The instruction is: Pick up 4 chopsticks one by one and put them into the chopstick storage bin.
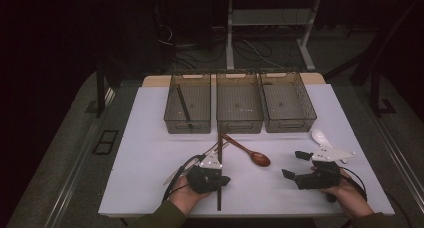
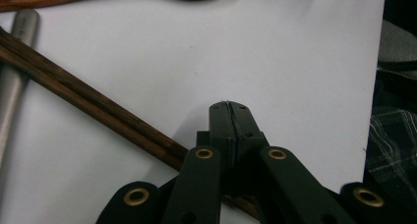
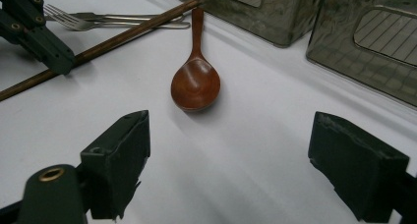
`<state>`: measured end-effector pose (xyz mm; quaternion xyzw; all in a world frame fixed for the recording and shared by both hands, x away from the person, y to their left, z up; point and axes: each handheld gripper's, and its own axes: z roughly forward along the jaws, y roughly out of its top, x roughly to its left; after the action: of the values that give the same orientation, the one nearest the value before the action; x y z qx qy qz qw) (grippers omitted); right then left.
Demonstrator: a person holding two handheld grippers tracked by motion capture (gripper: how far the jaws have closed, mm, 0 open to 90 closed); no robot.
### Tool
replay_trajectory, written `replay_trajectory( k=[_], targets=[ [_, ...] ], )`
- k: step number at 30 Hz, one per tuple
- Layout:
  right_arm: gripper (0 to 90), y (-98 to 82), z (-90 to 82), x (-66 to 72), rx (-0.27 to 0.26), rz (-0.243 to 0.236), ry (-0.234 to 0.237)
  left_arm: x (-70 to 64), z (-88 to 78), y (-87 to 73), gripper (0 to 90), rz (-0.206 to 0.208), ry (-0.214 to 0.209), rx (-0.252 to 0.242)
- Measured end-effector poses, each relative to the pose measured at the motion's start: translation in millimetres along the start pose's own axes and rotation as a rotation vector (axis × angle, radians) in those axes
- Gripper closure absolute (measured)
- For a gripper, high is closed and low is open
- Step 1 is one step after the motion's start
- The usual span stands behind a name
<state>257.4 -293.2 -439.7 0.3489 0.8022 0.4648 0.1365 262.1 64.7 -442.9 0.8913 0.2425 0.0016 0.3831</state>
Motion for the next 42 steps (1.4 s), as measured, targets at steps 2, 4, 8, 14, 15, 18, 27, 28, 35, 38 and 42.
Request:
replay_trajectory(
  k=[2, 4, 8, 14, 15, 18, 27, 28, 35, 38, 42],
  targets=[
    [15.5, -0.1, -0.1, -0.1, 0.0, 0.001, -0.001, -1.0, 0.7, -1.2, 88.4, 0.004, 0.001, 0.008],
    [15.5, -0.1, -0.2, -0.2, -0.001, 0.002, -0.003, -0.9, -1.1, -2.9, 88.4, 0.011, 0.003, 0.026],
    [15.5, -0.1, -0.4, -0.5, -0.001, 0.002, -0.006, 0.2, -5.3, -4.9, 88.5, 0.009, 0.004, 0.032],
    [15.5, 0.0, -0.6, -0.4, -0.001, 0.004, -0.007, 2.6, -10.1, -9.4, 88.4, 0.021, 0.015, 0.066],
    [15.5, -0.1, -0.5, -0.6, -0.001, 0.003, -0.007, 2.4, -10.9, -10.2, 88.4, 0.01, 0.02, 0.062],
    [15.5, -0.1, -0.5, -0.7, -0.002, 0.005, -0.008, 4.9, -15.0, -12.1, 88.4, 0.015, 0.031, 0.071],
    [15.5, -0.1, -0.5, -0.5, -0.002, 0.003, -0.008, 7.0, -17.3, -13.7, 86.5, 0.005, 0.043, 0.062],
    [15.5, 0.0, -0.6, -0.4, -0.002, 0.004, -0.008, 7.2, -17.4, -13.3, 85.1, 0.001, 0.042, 0.057],
    [15.5, 0.2, -1.0, -0.6, -0.006, 0.007, -0.013, 18.3, -29.5, 0.0, 64.5, -0.043, 0.127, -0.035],
    [15.5, 0.3, -0.9, -0.9, -0.008, 0.007, -0.016, 33.8, -35.8, 10.7, 56.0, -0.08, 0.204, -0.065],
    [15.5, 0.3, -0.4, -1.0, -0.007, 0.007, -0.016, 57.3, -36.2, 21.6, 47.3, -0.14, 0.295, -0.084]
  ],
)
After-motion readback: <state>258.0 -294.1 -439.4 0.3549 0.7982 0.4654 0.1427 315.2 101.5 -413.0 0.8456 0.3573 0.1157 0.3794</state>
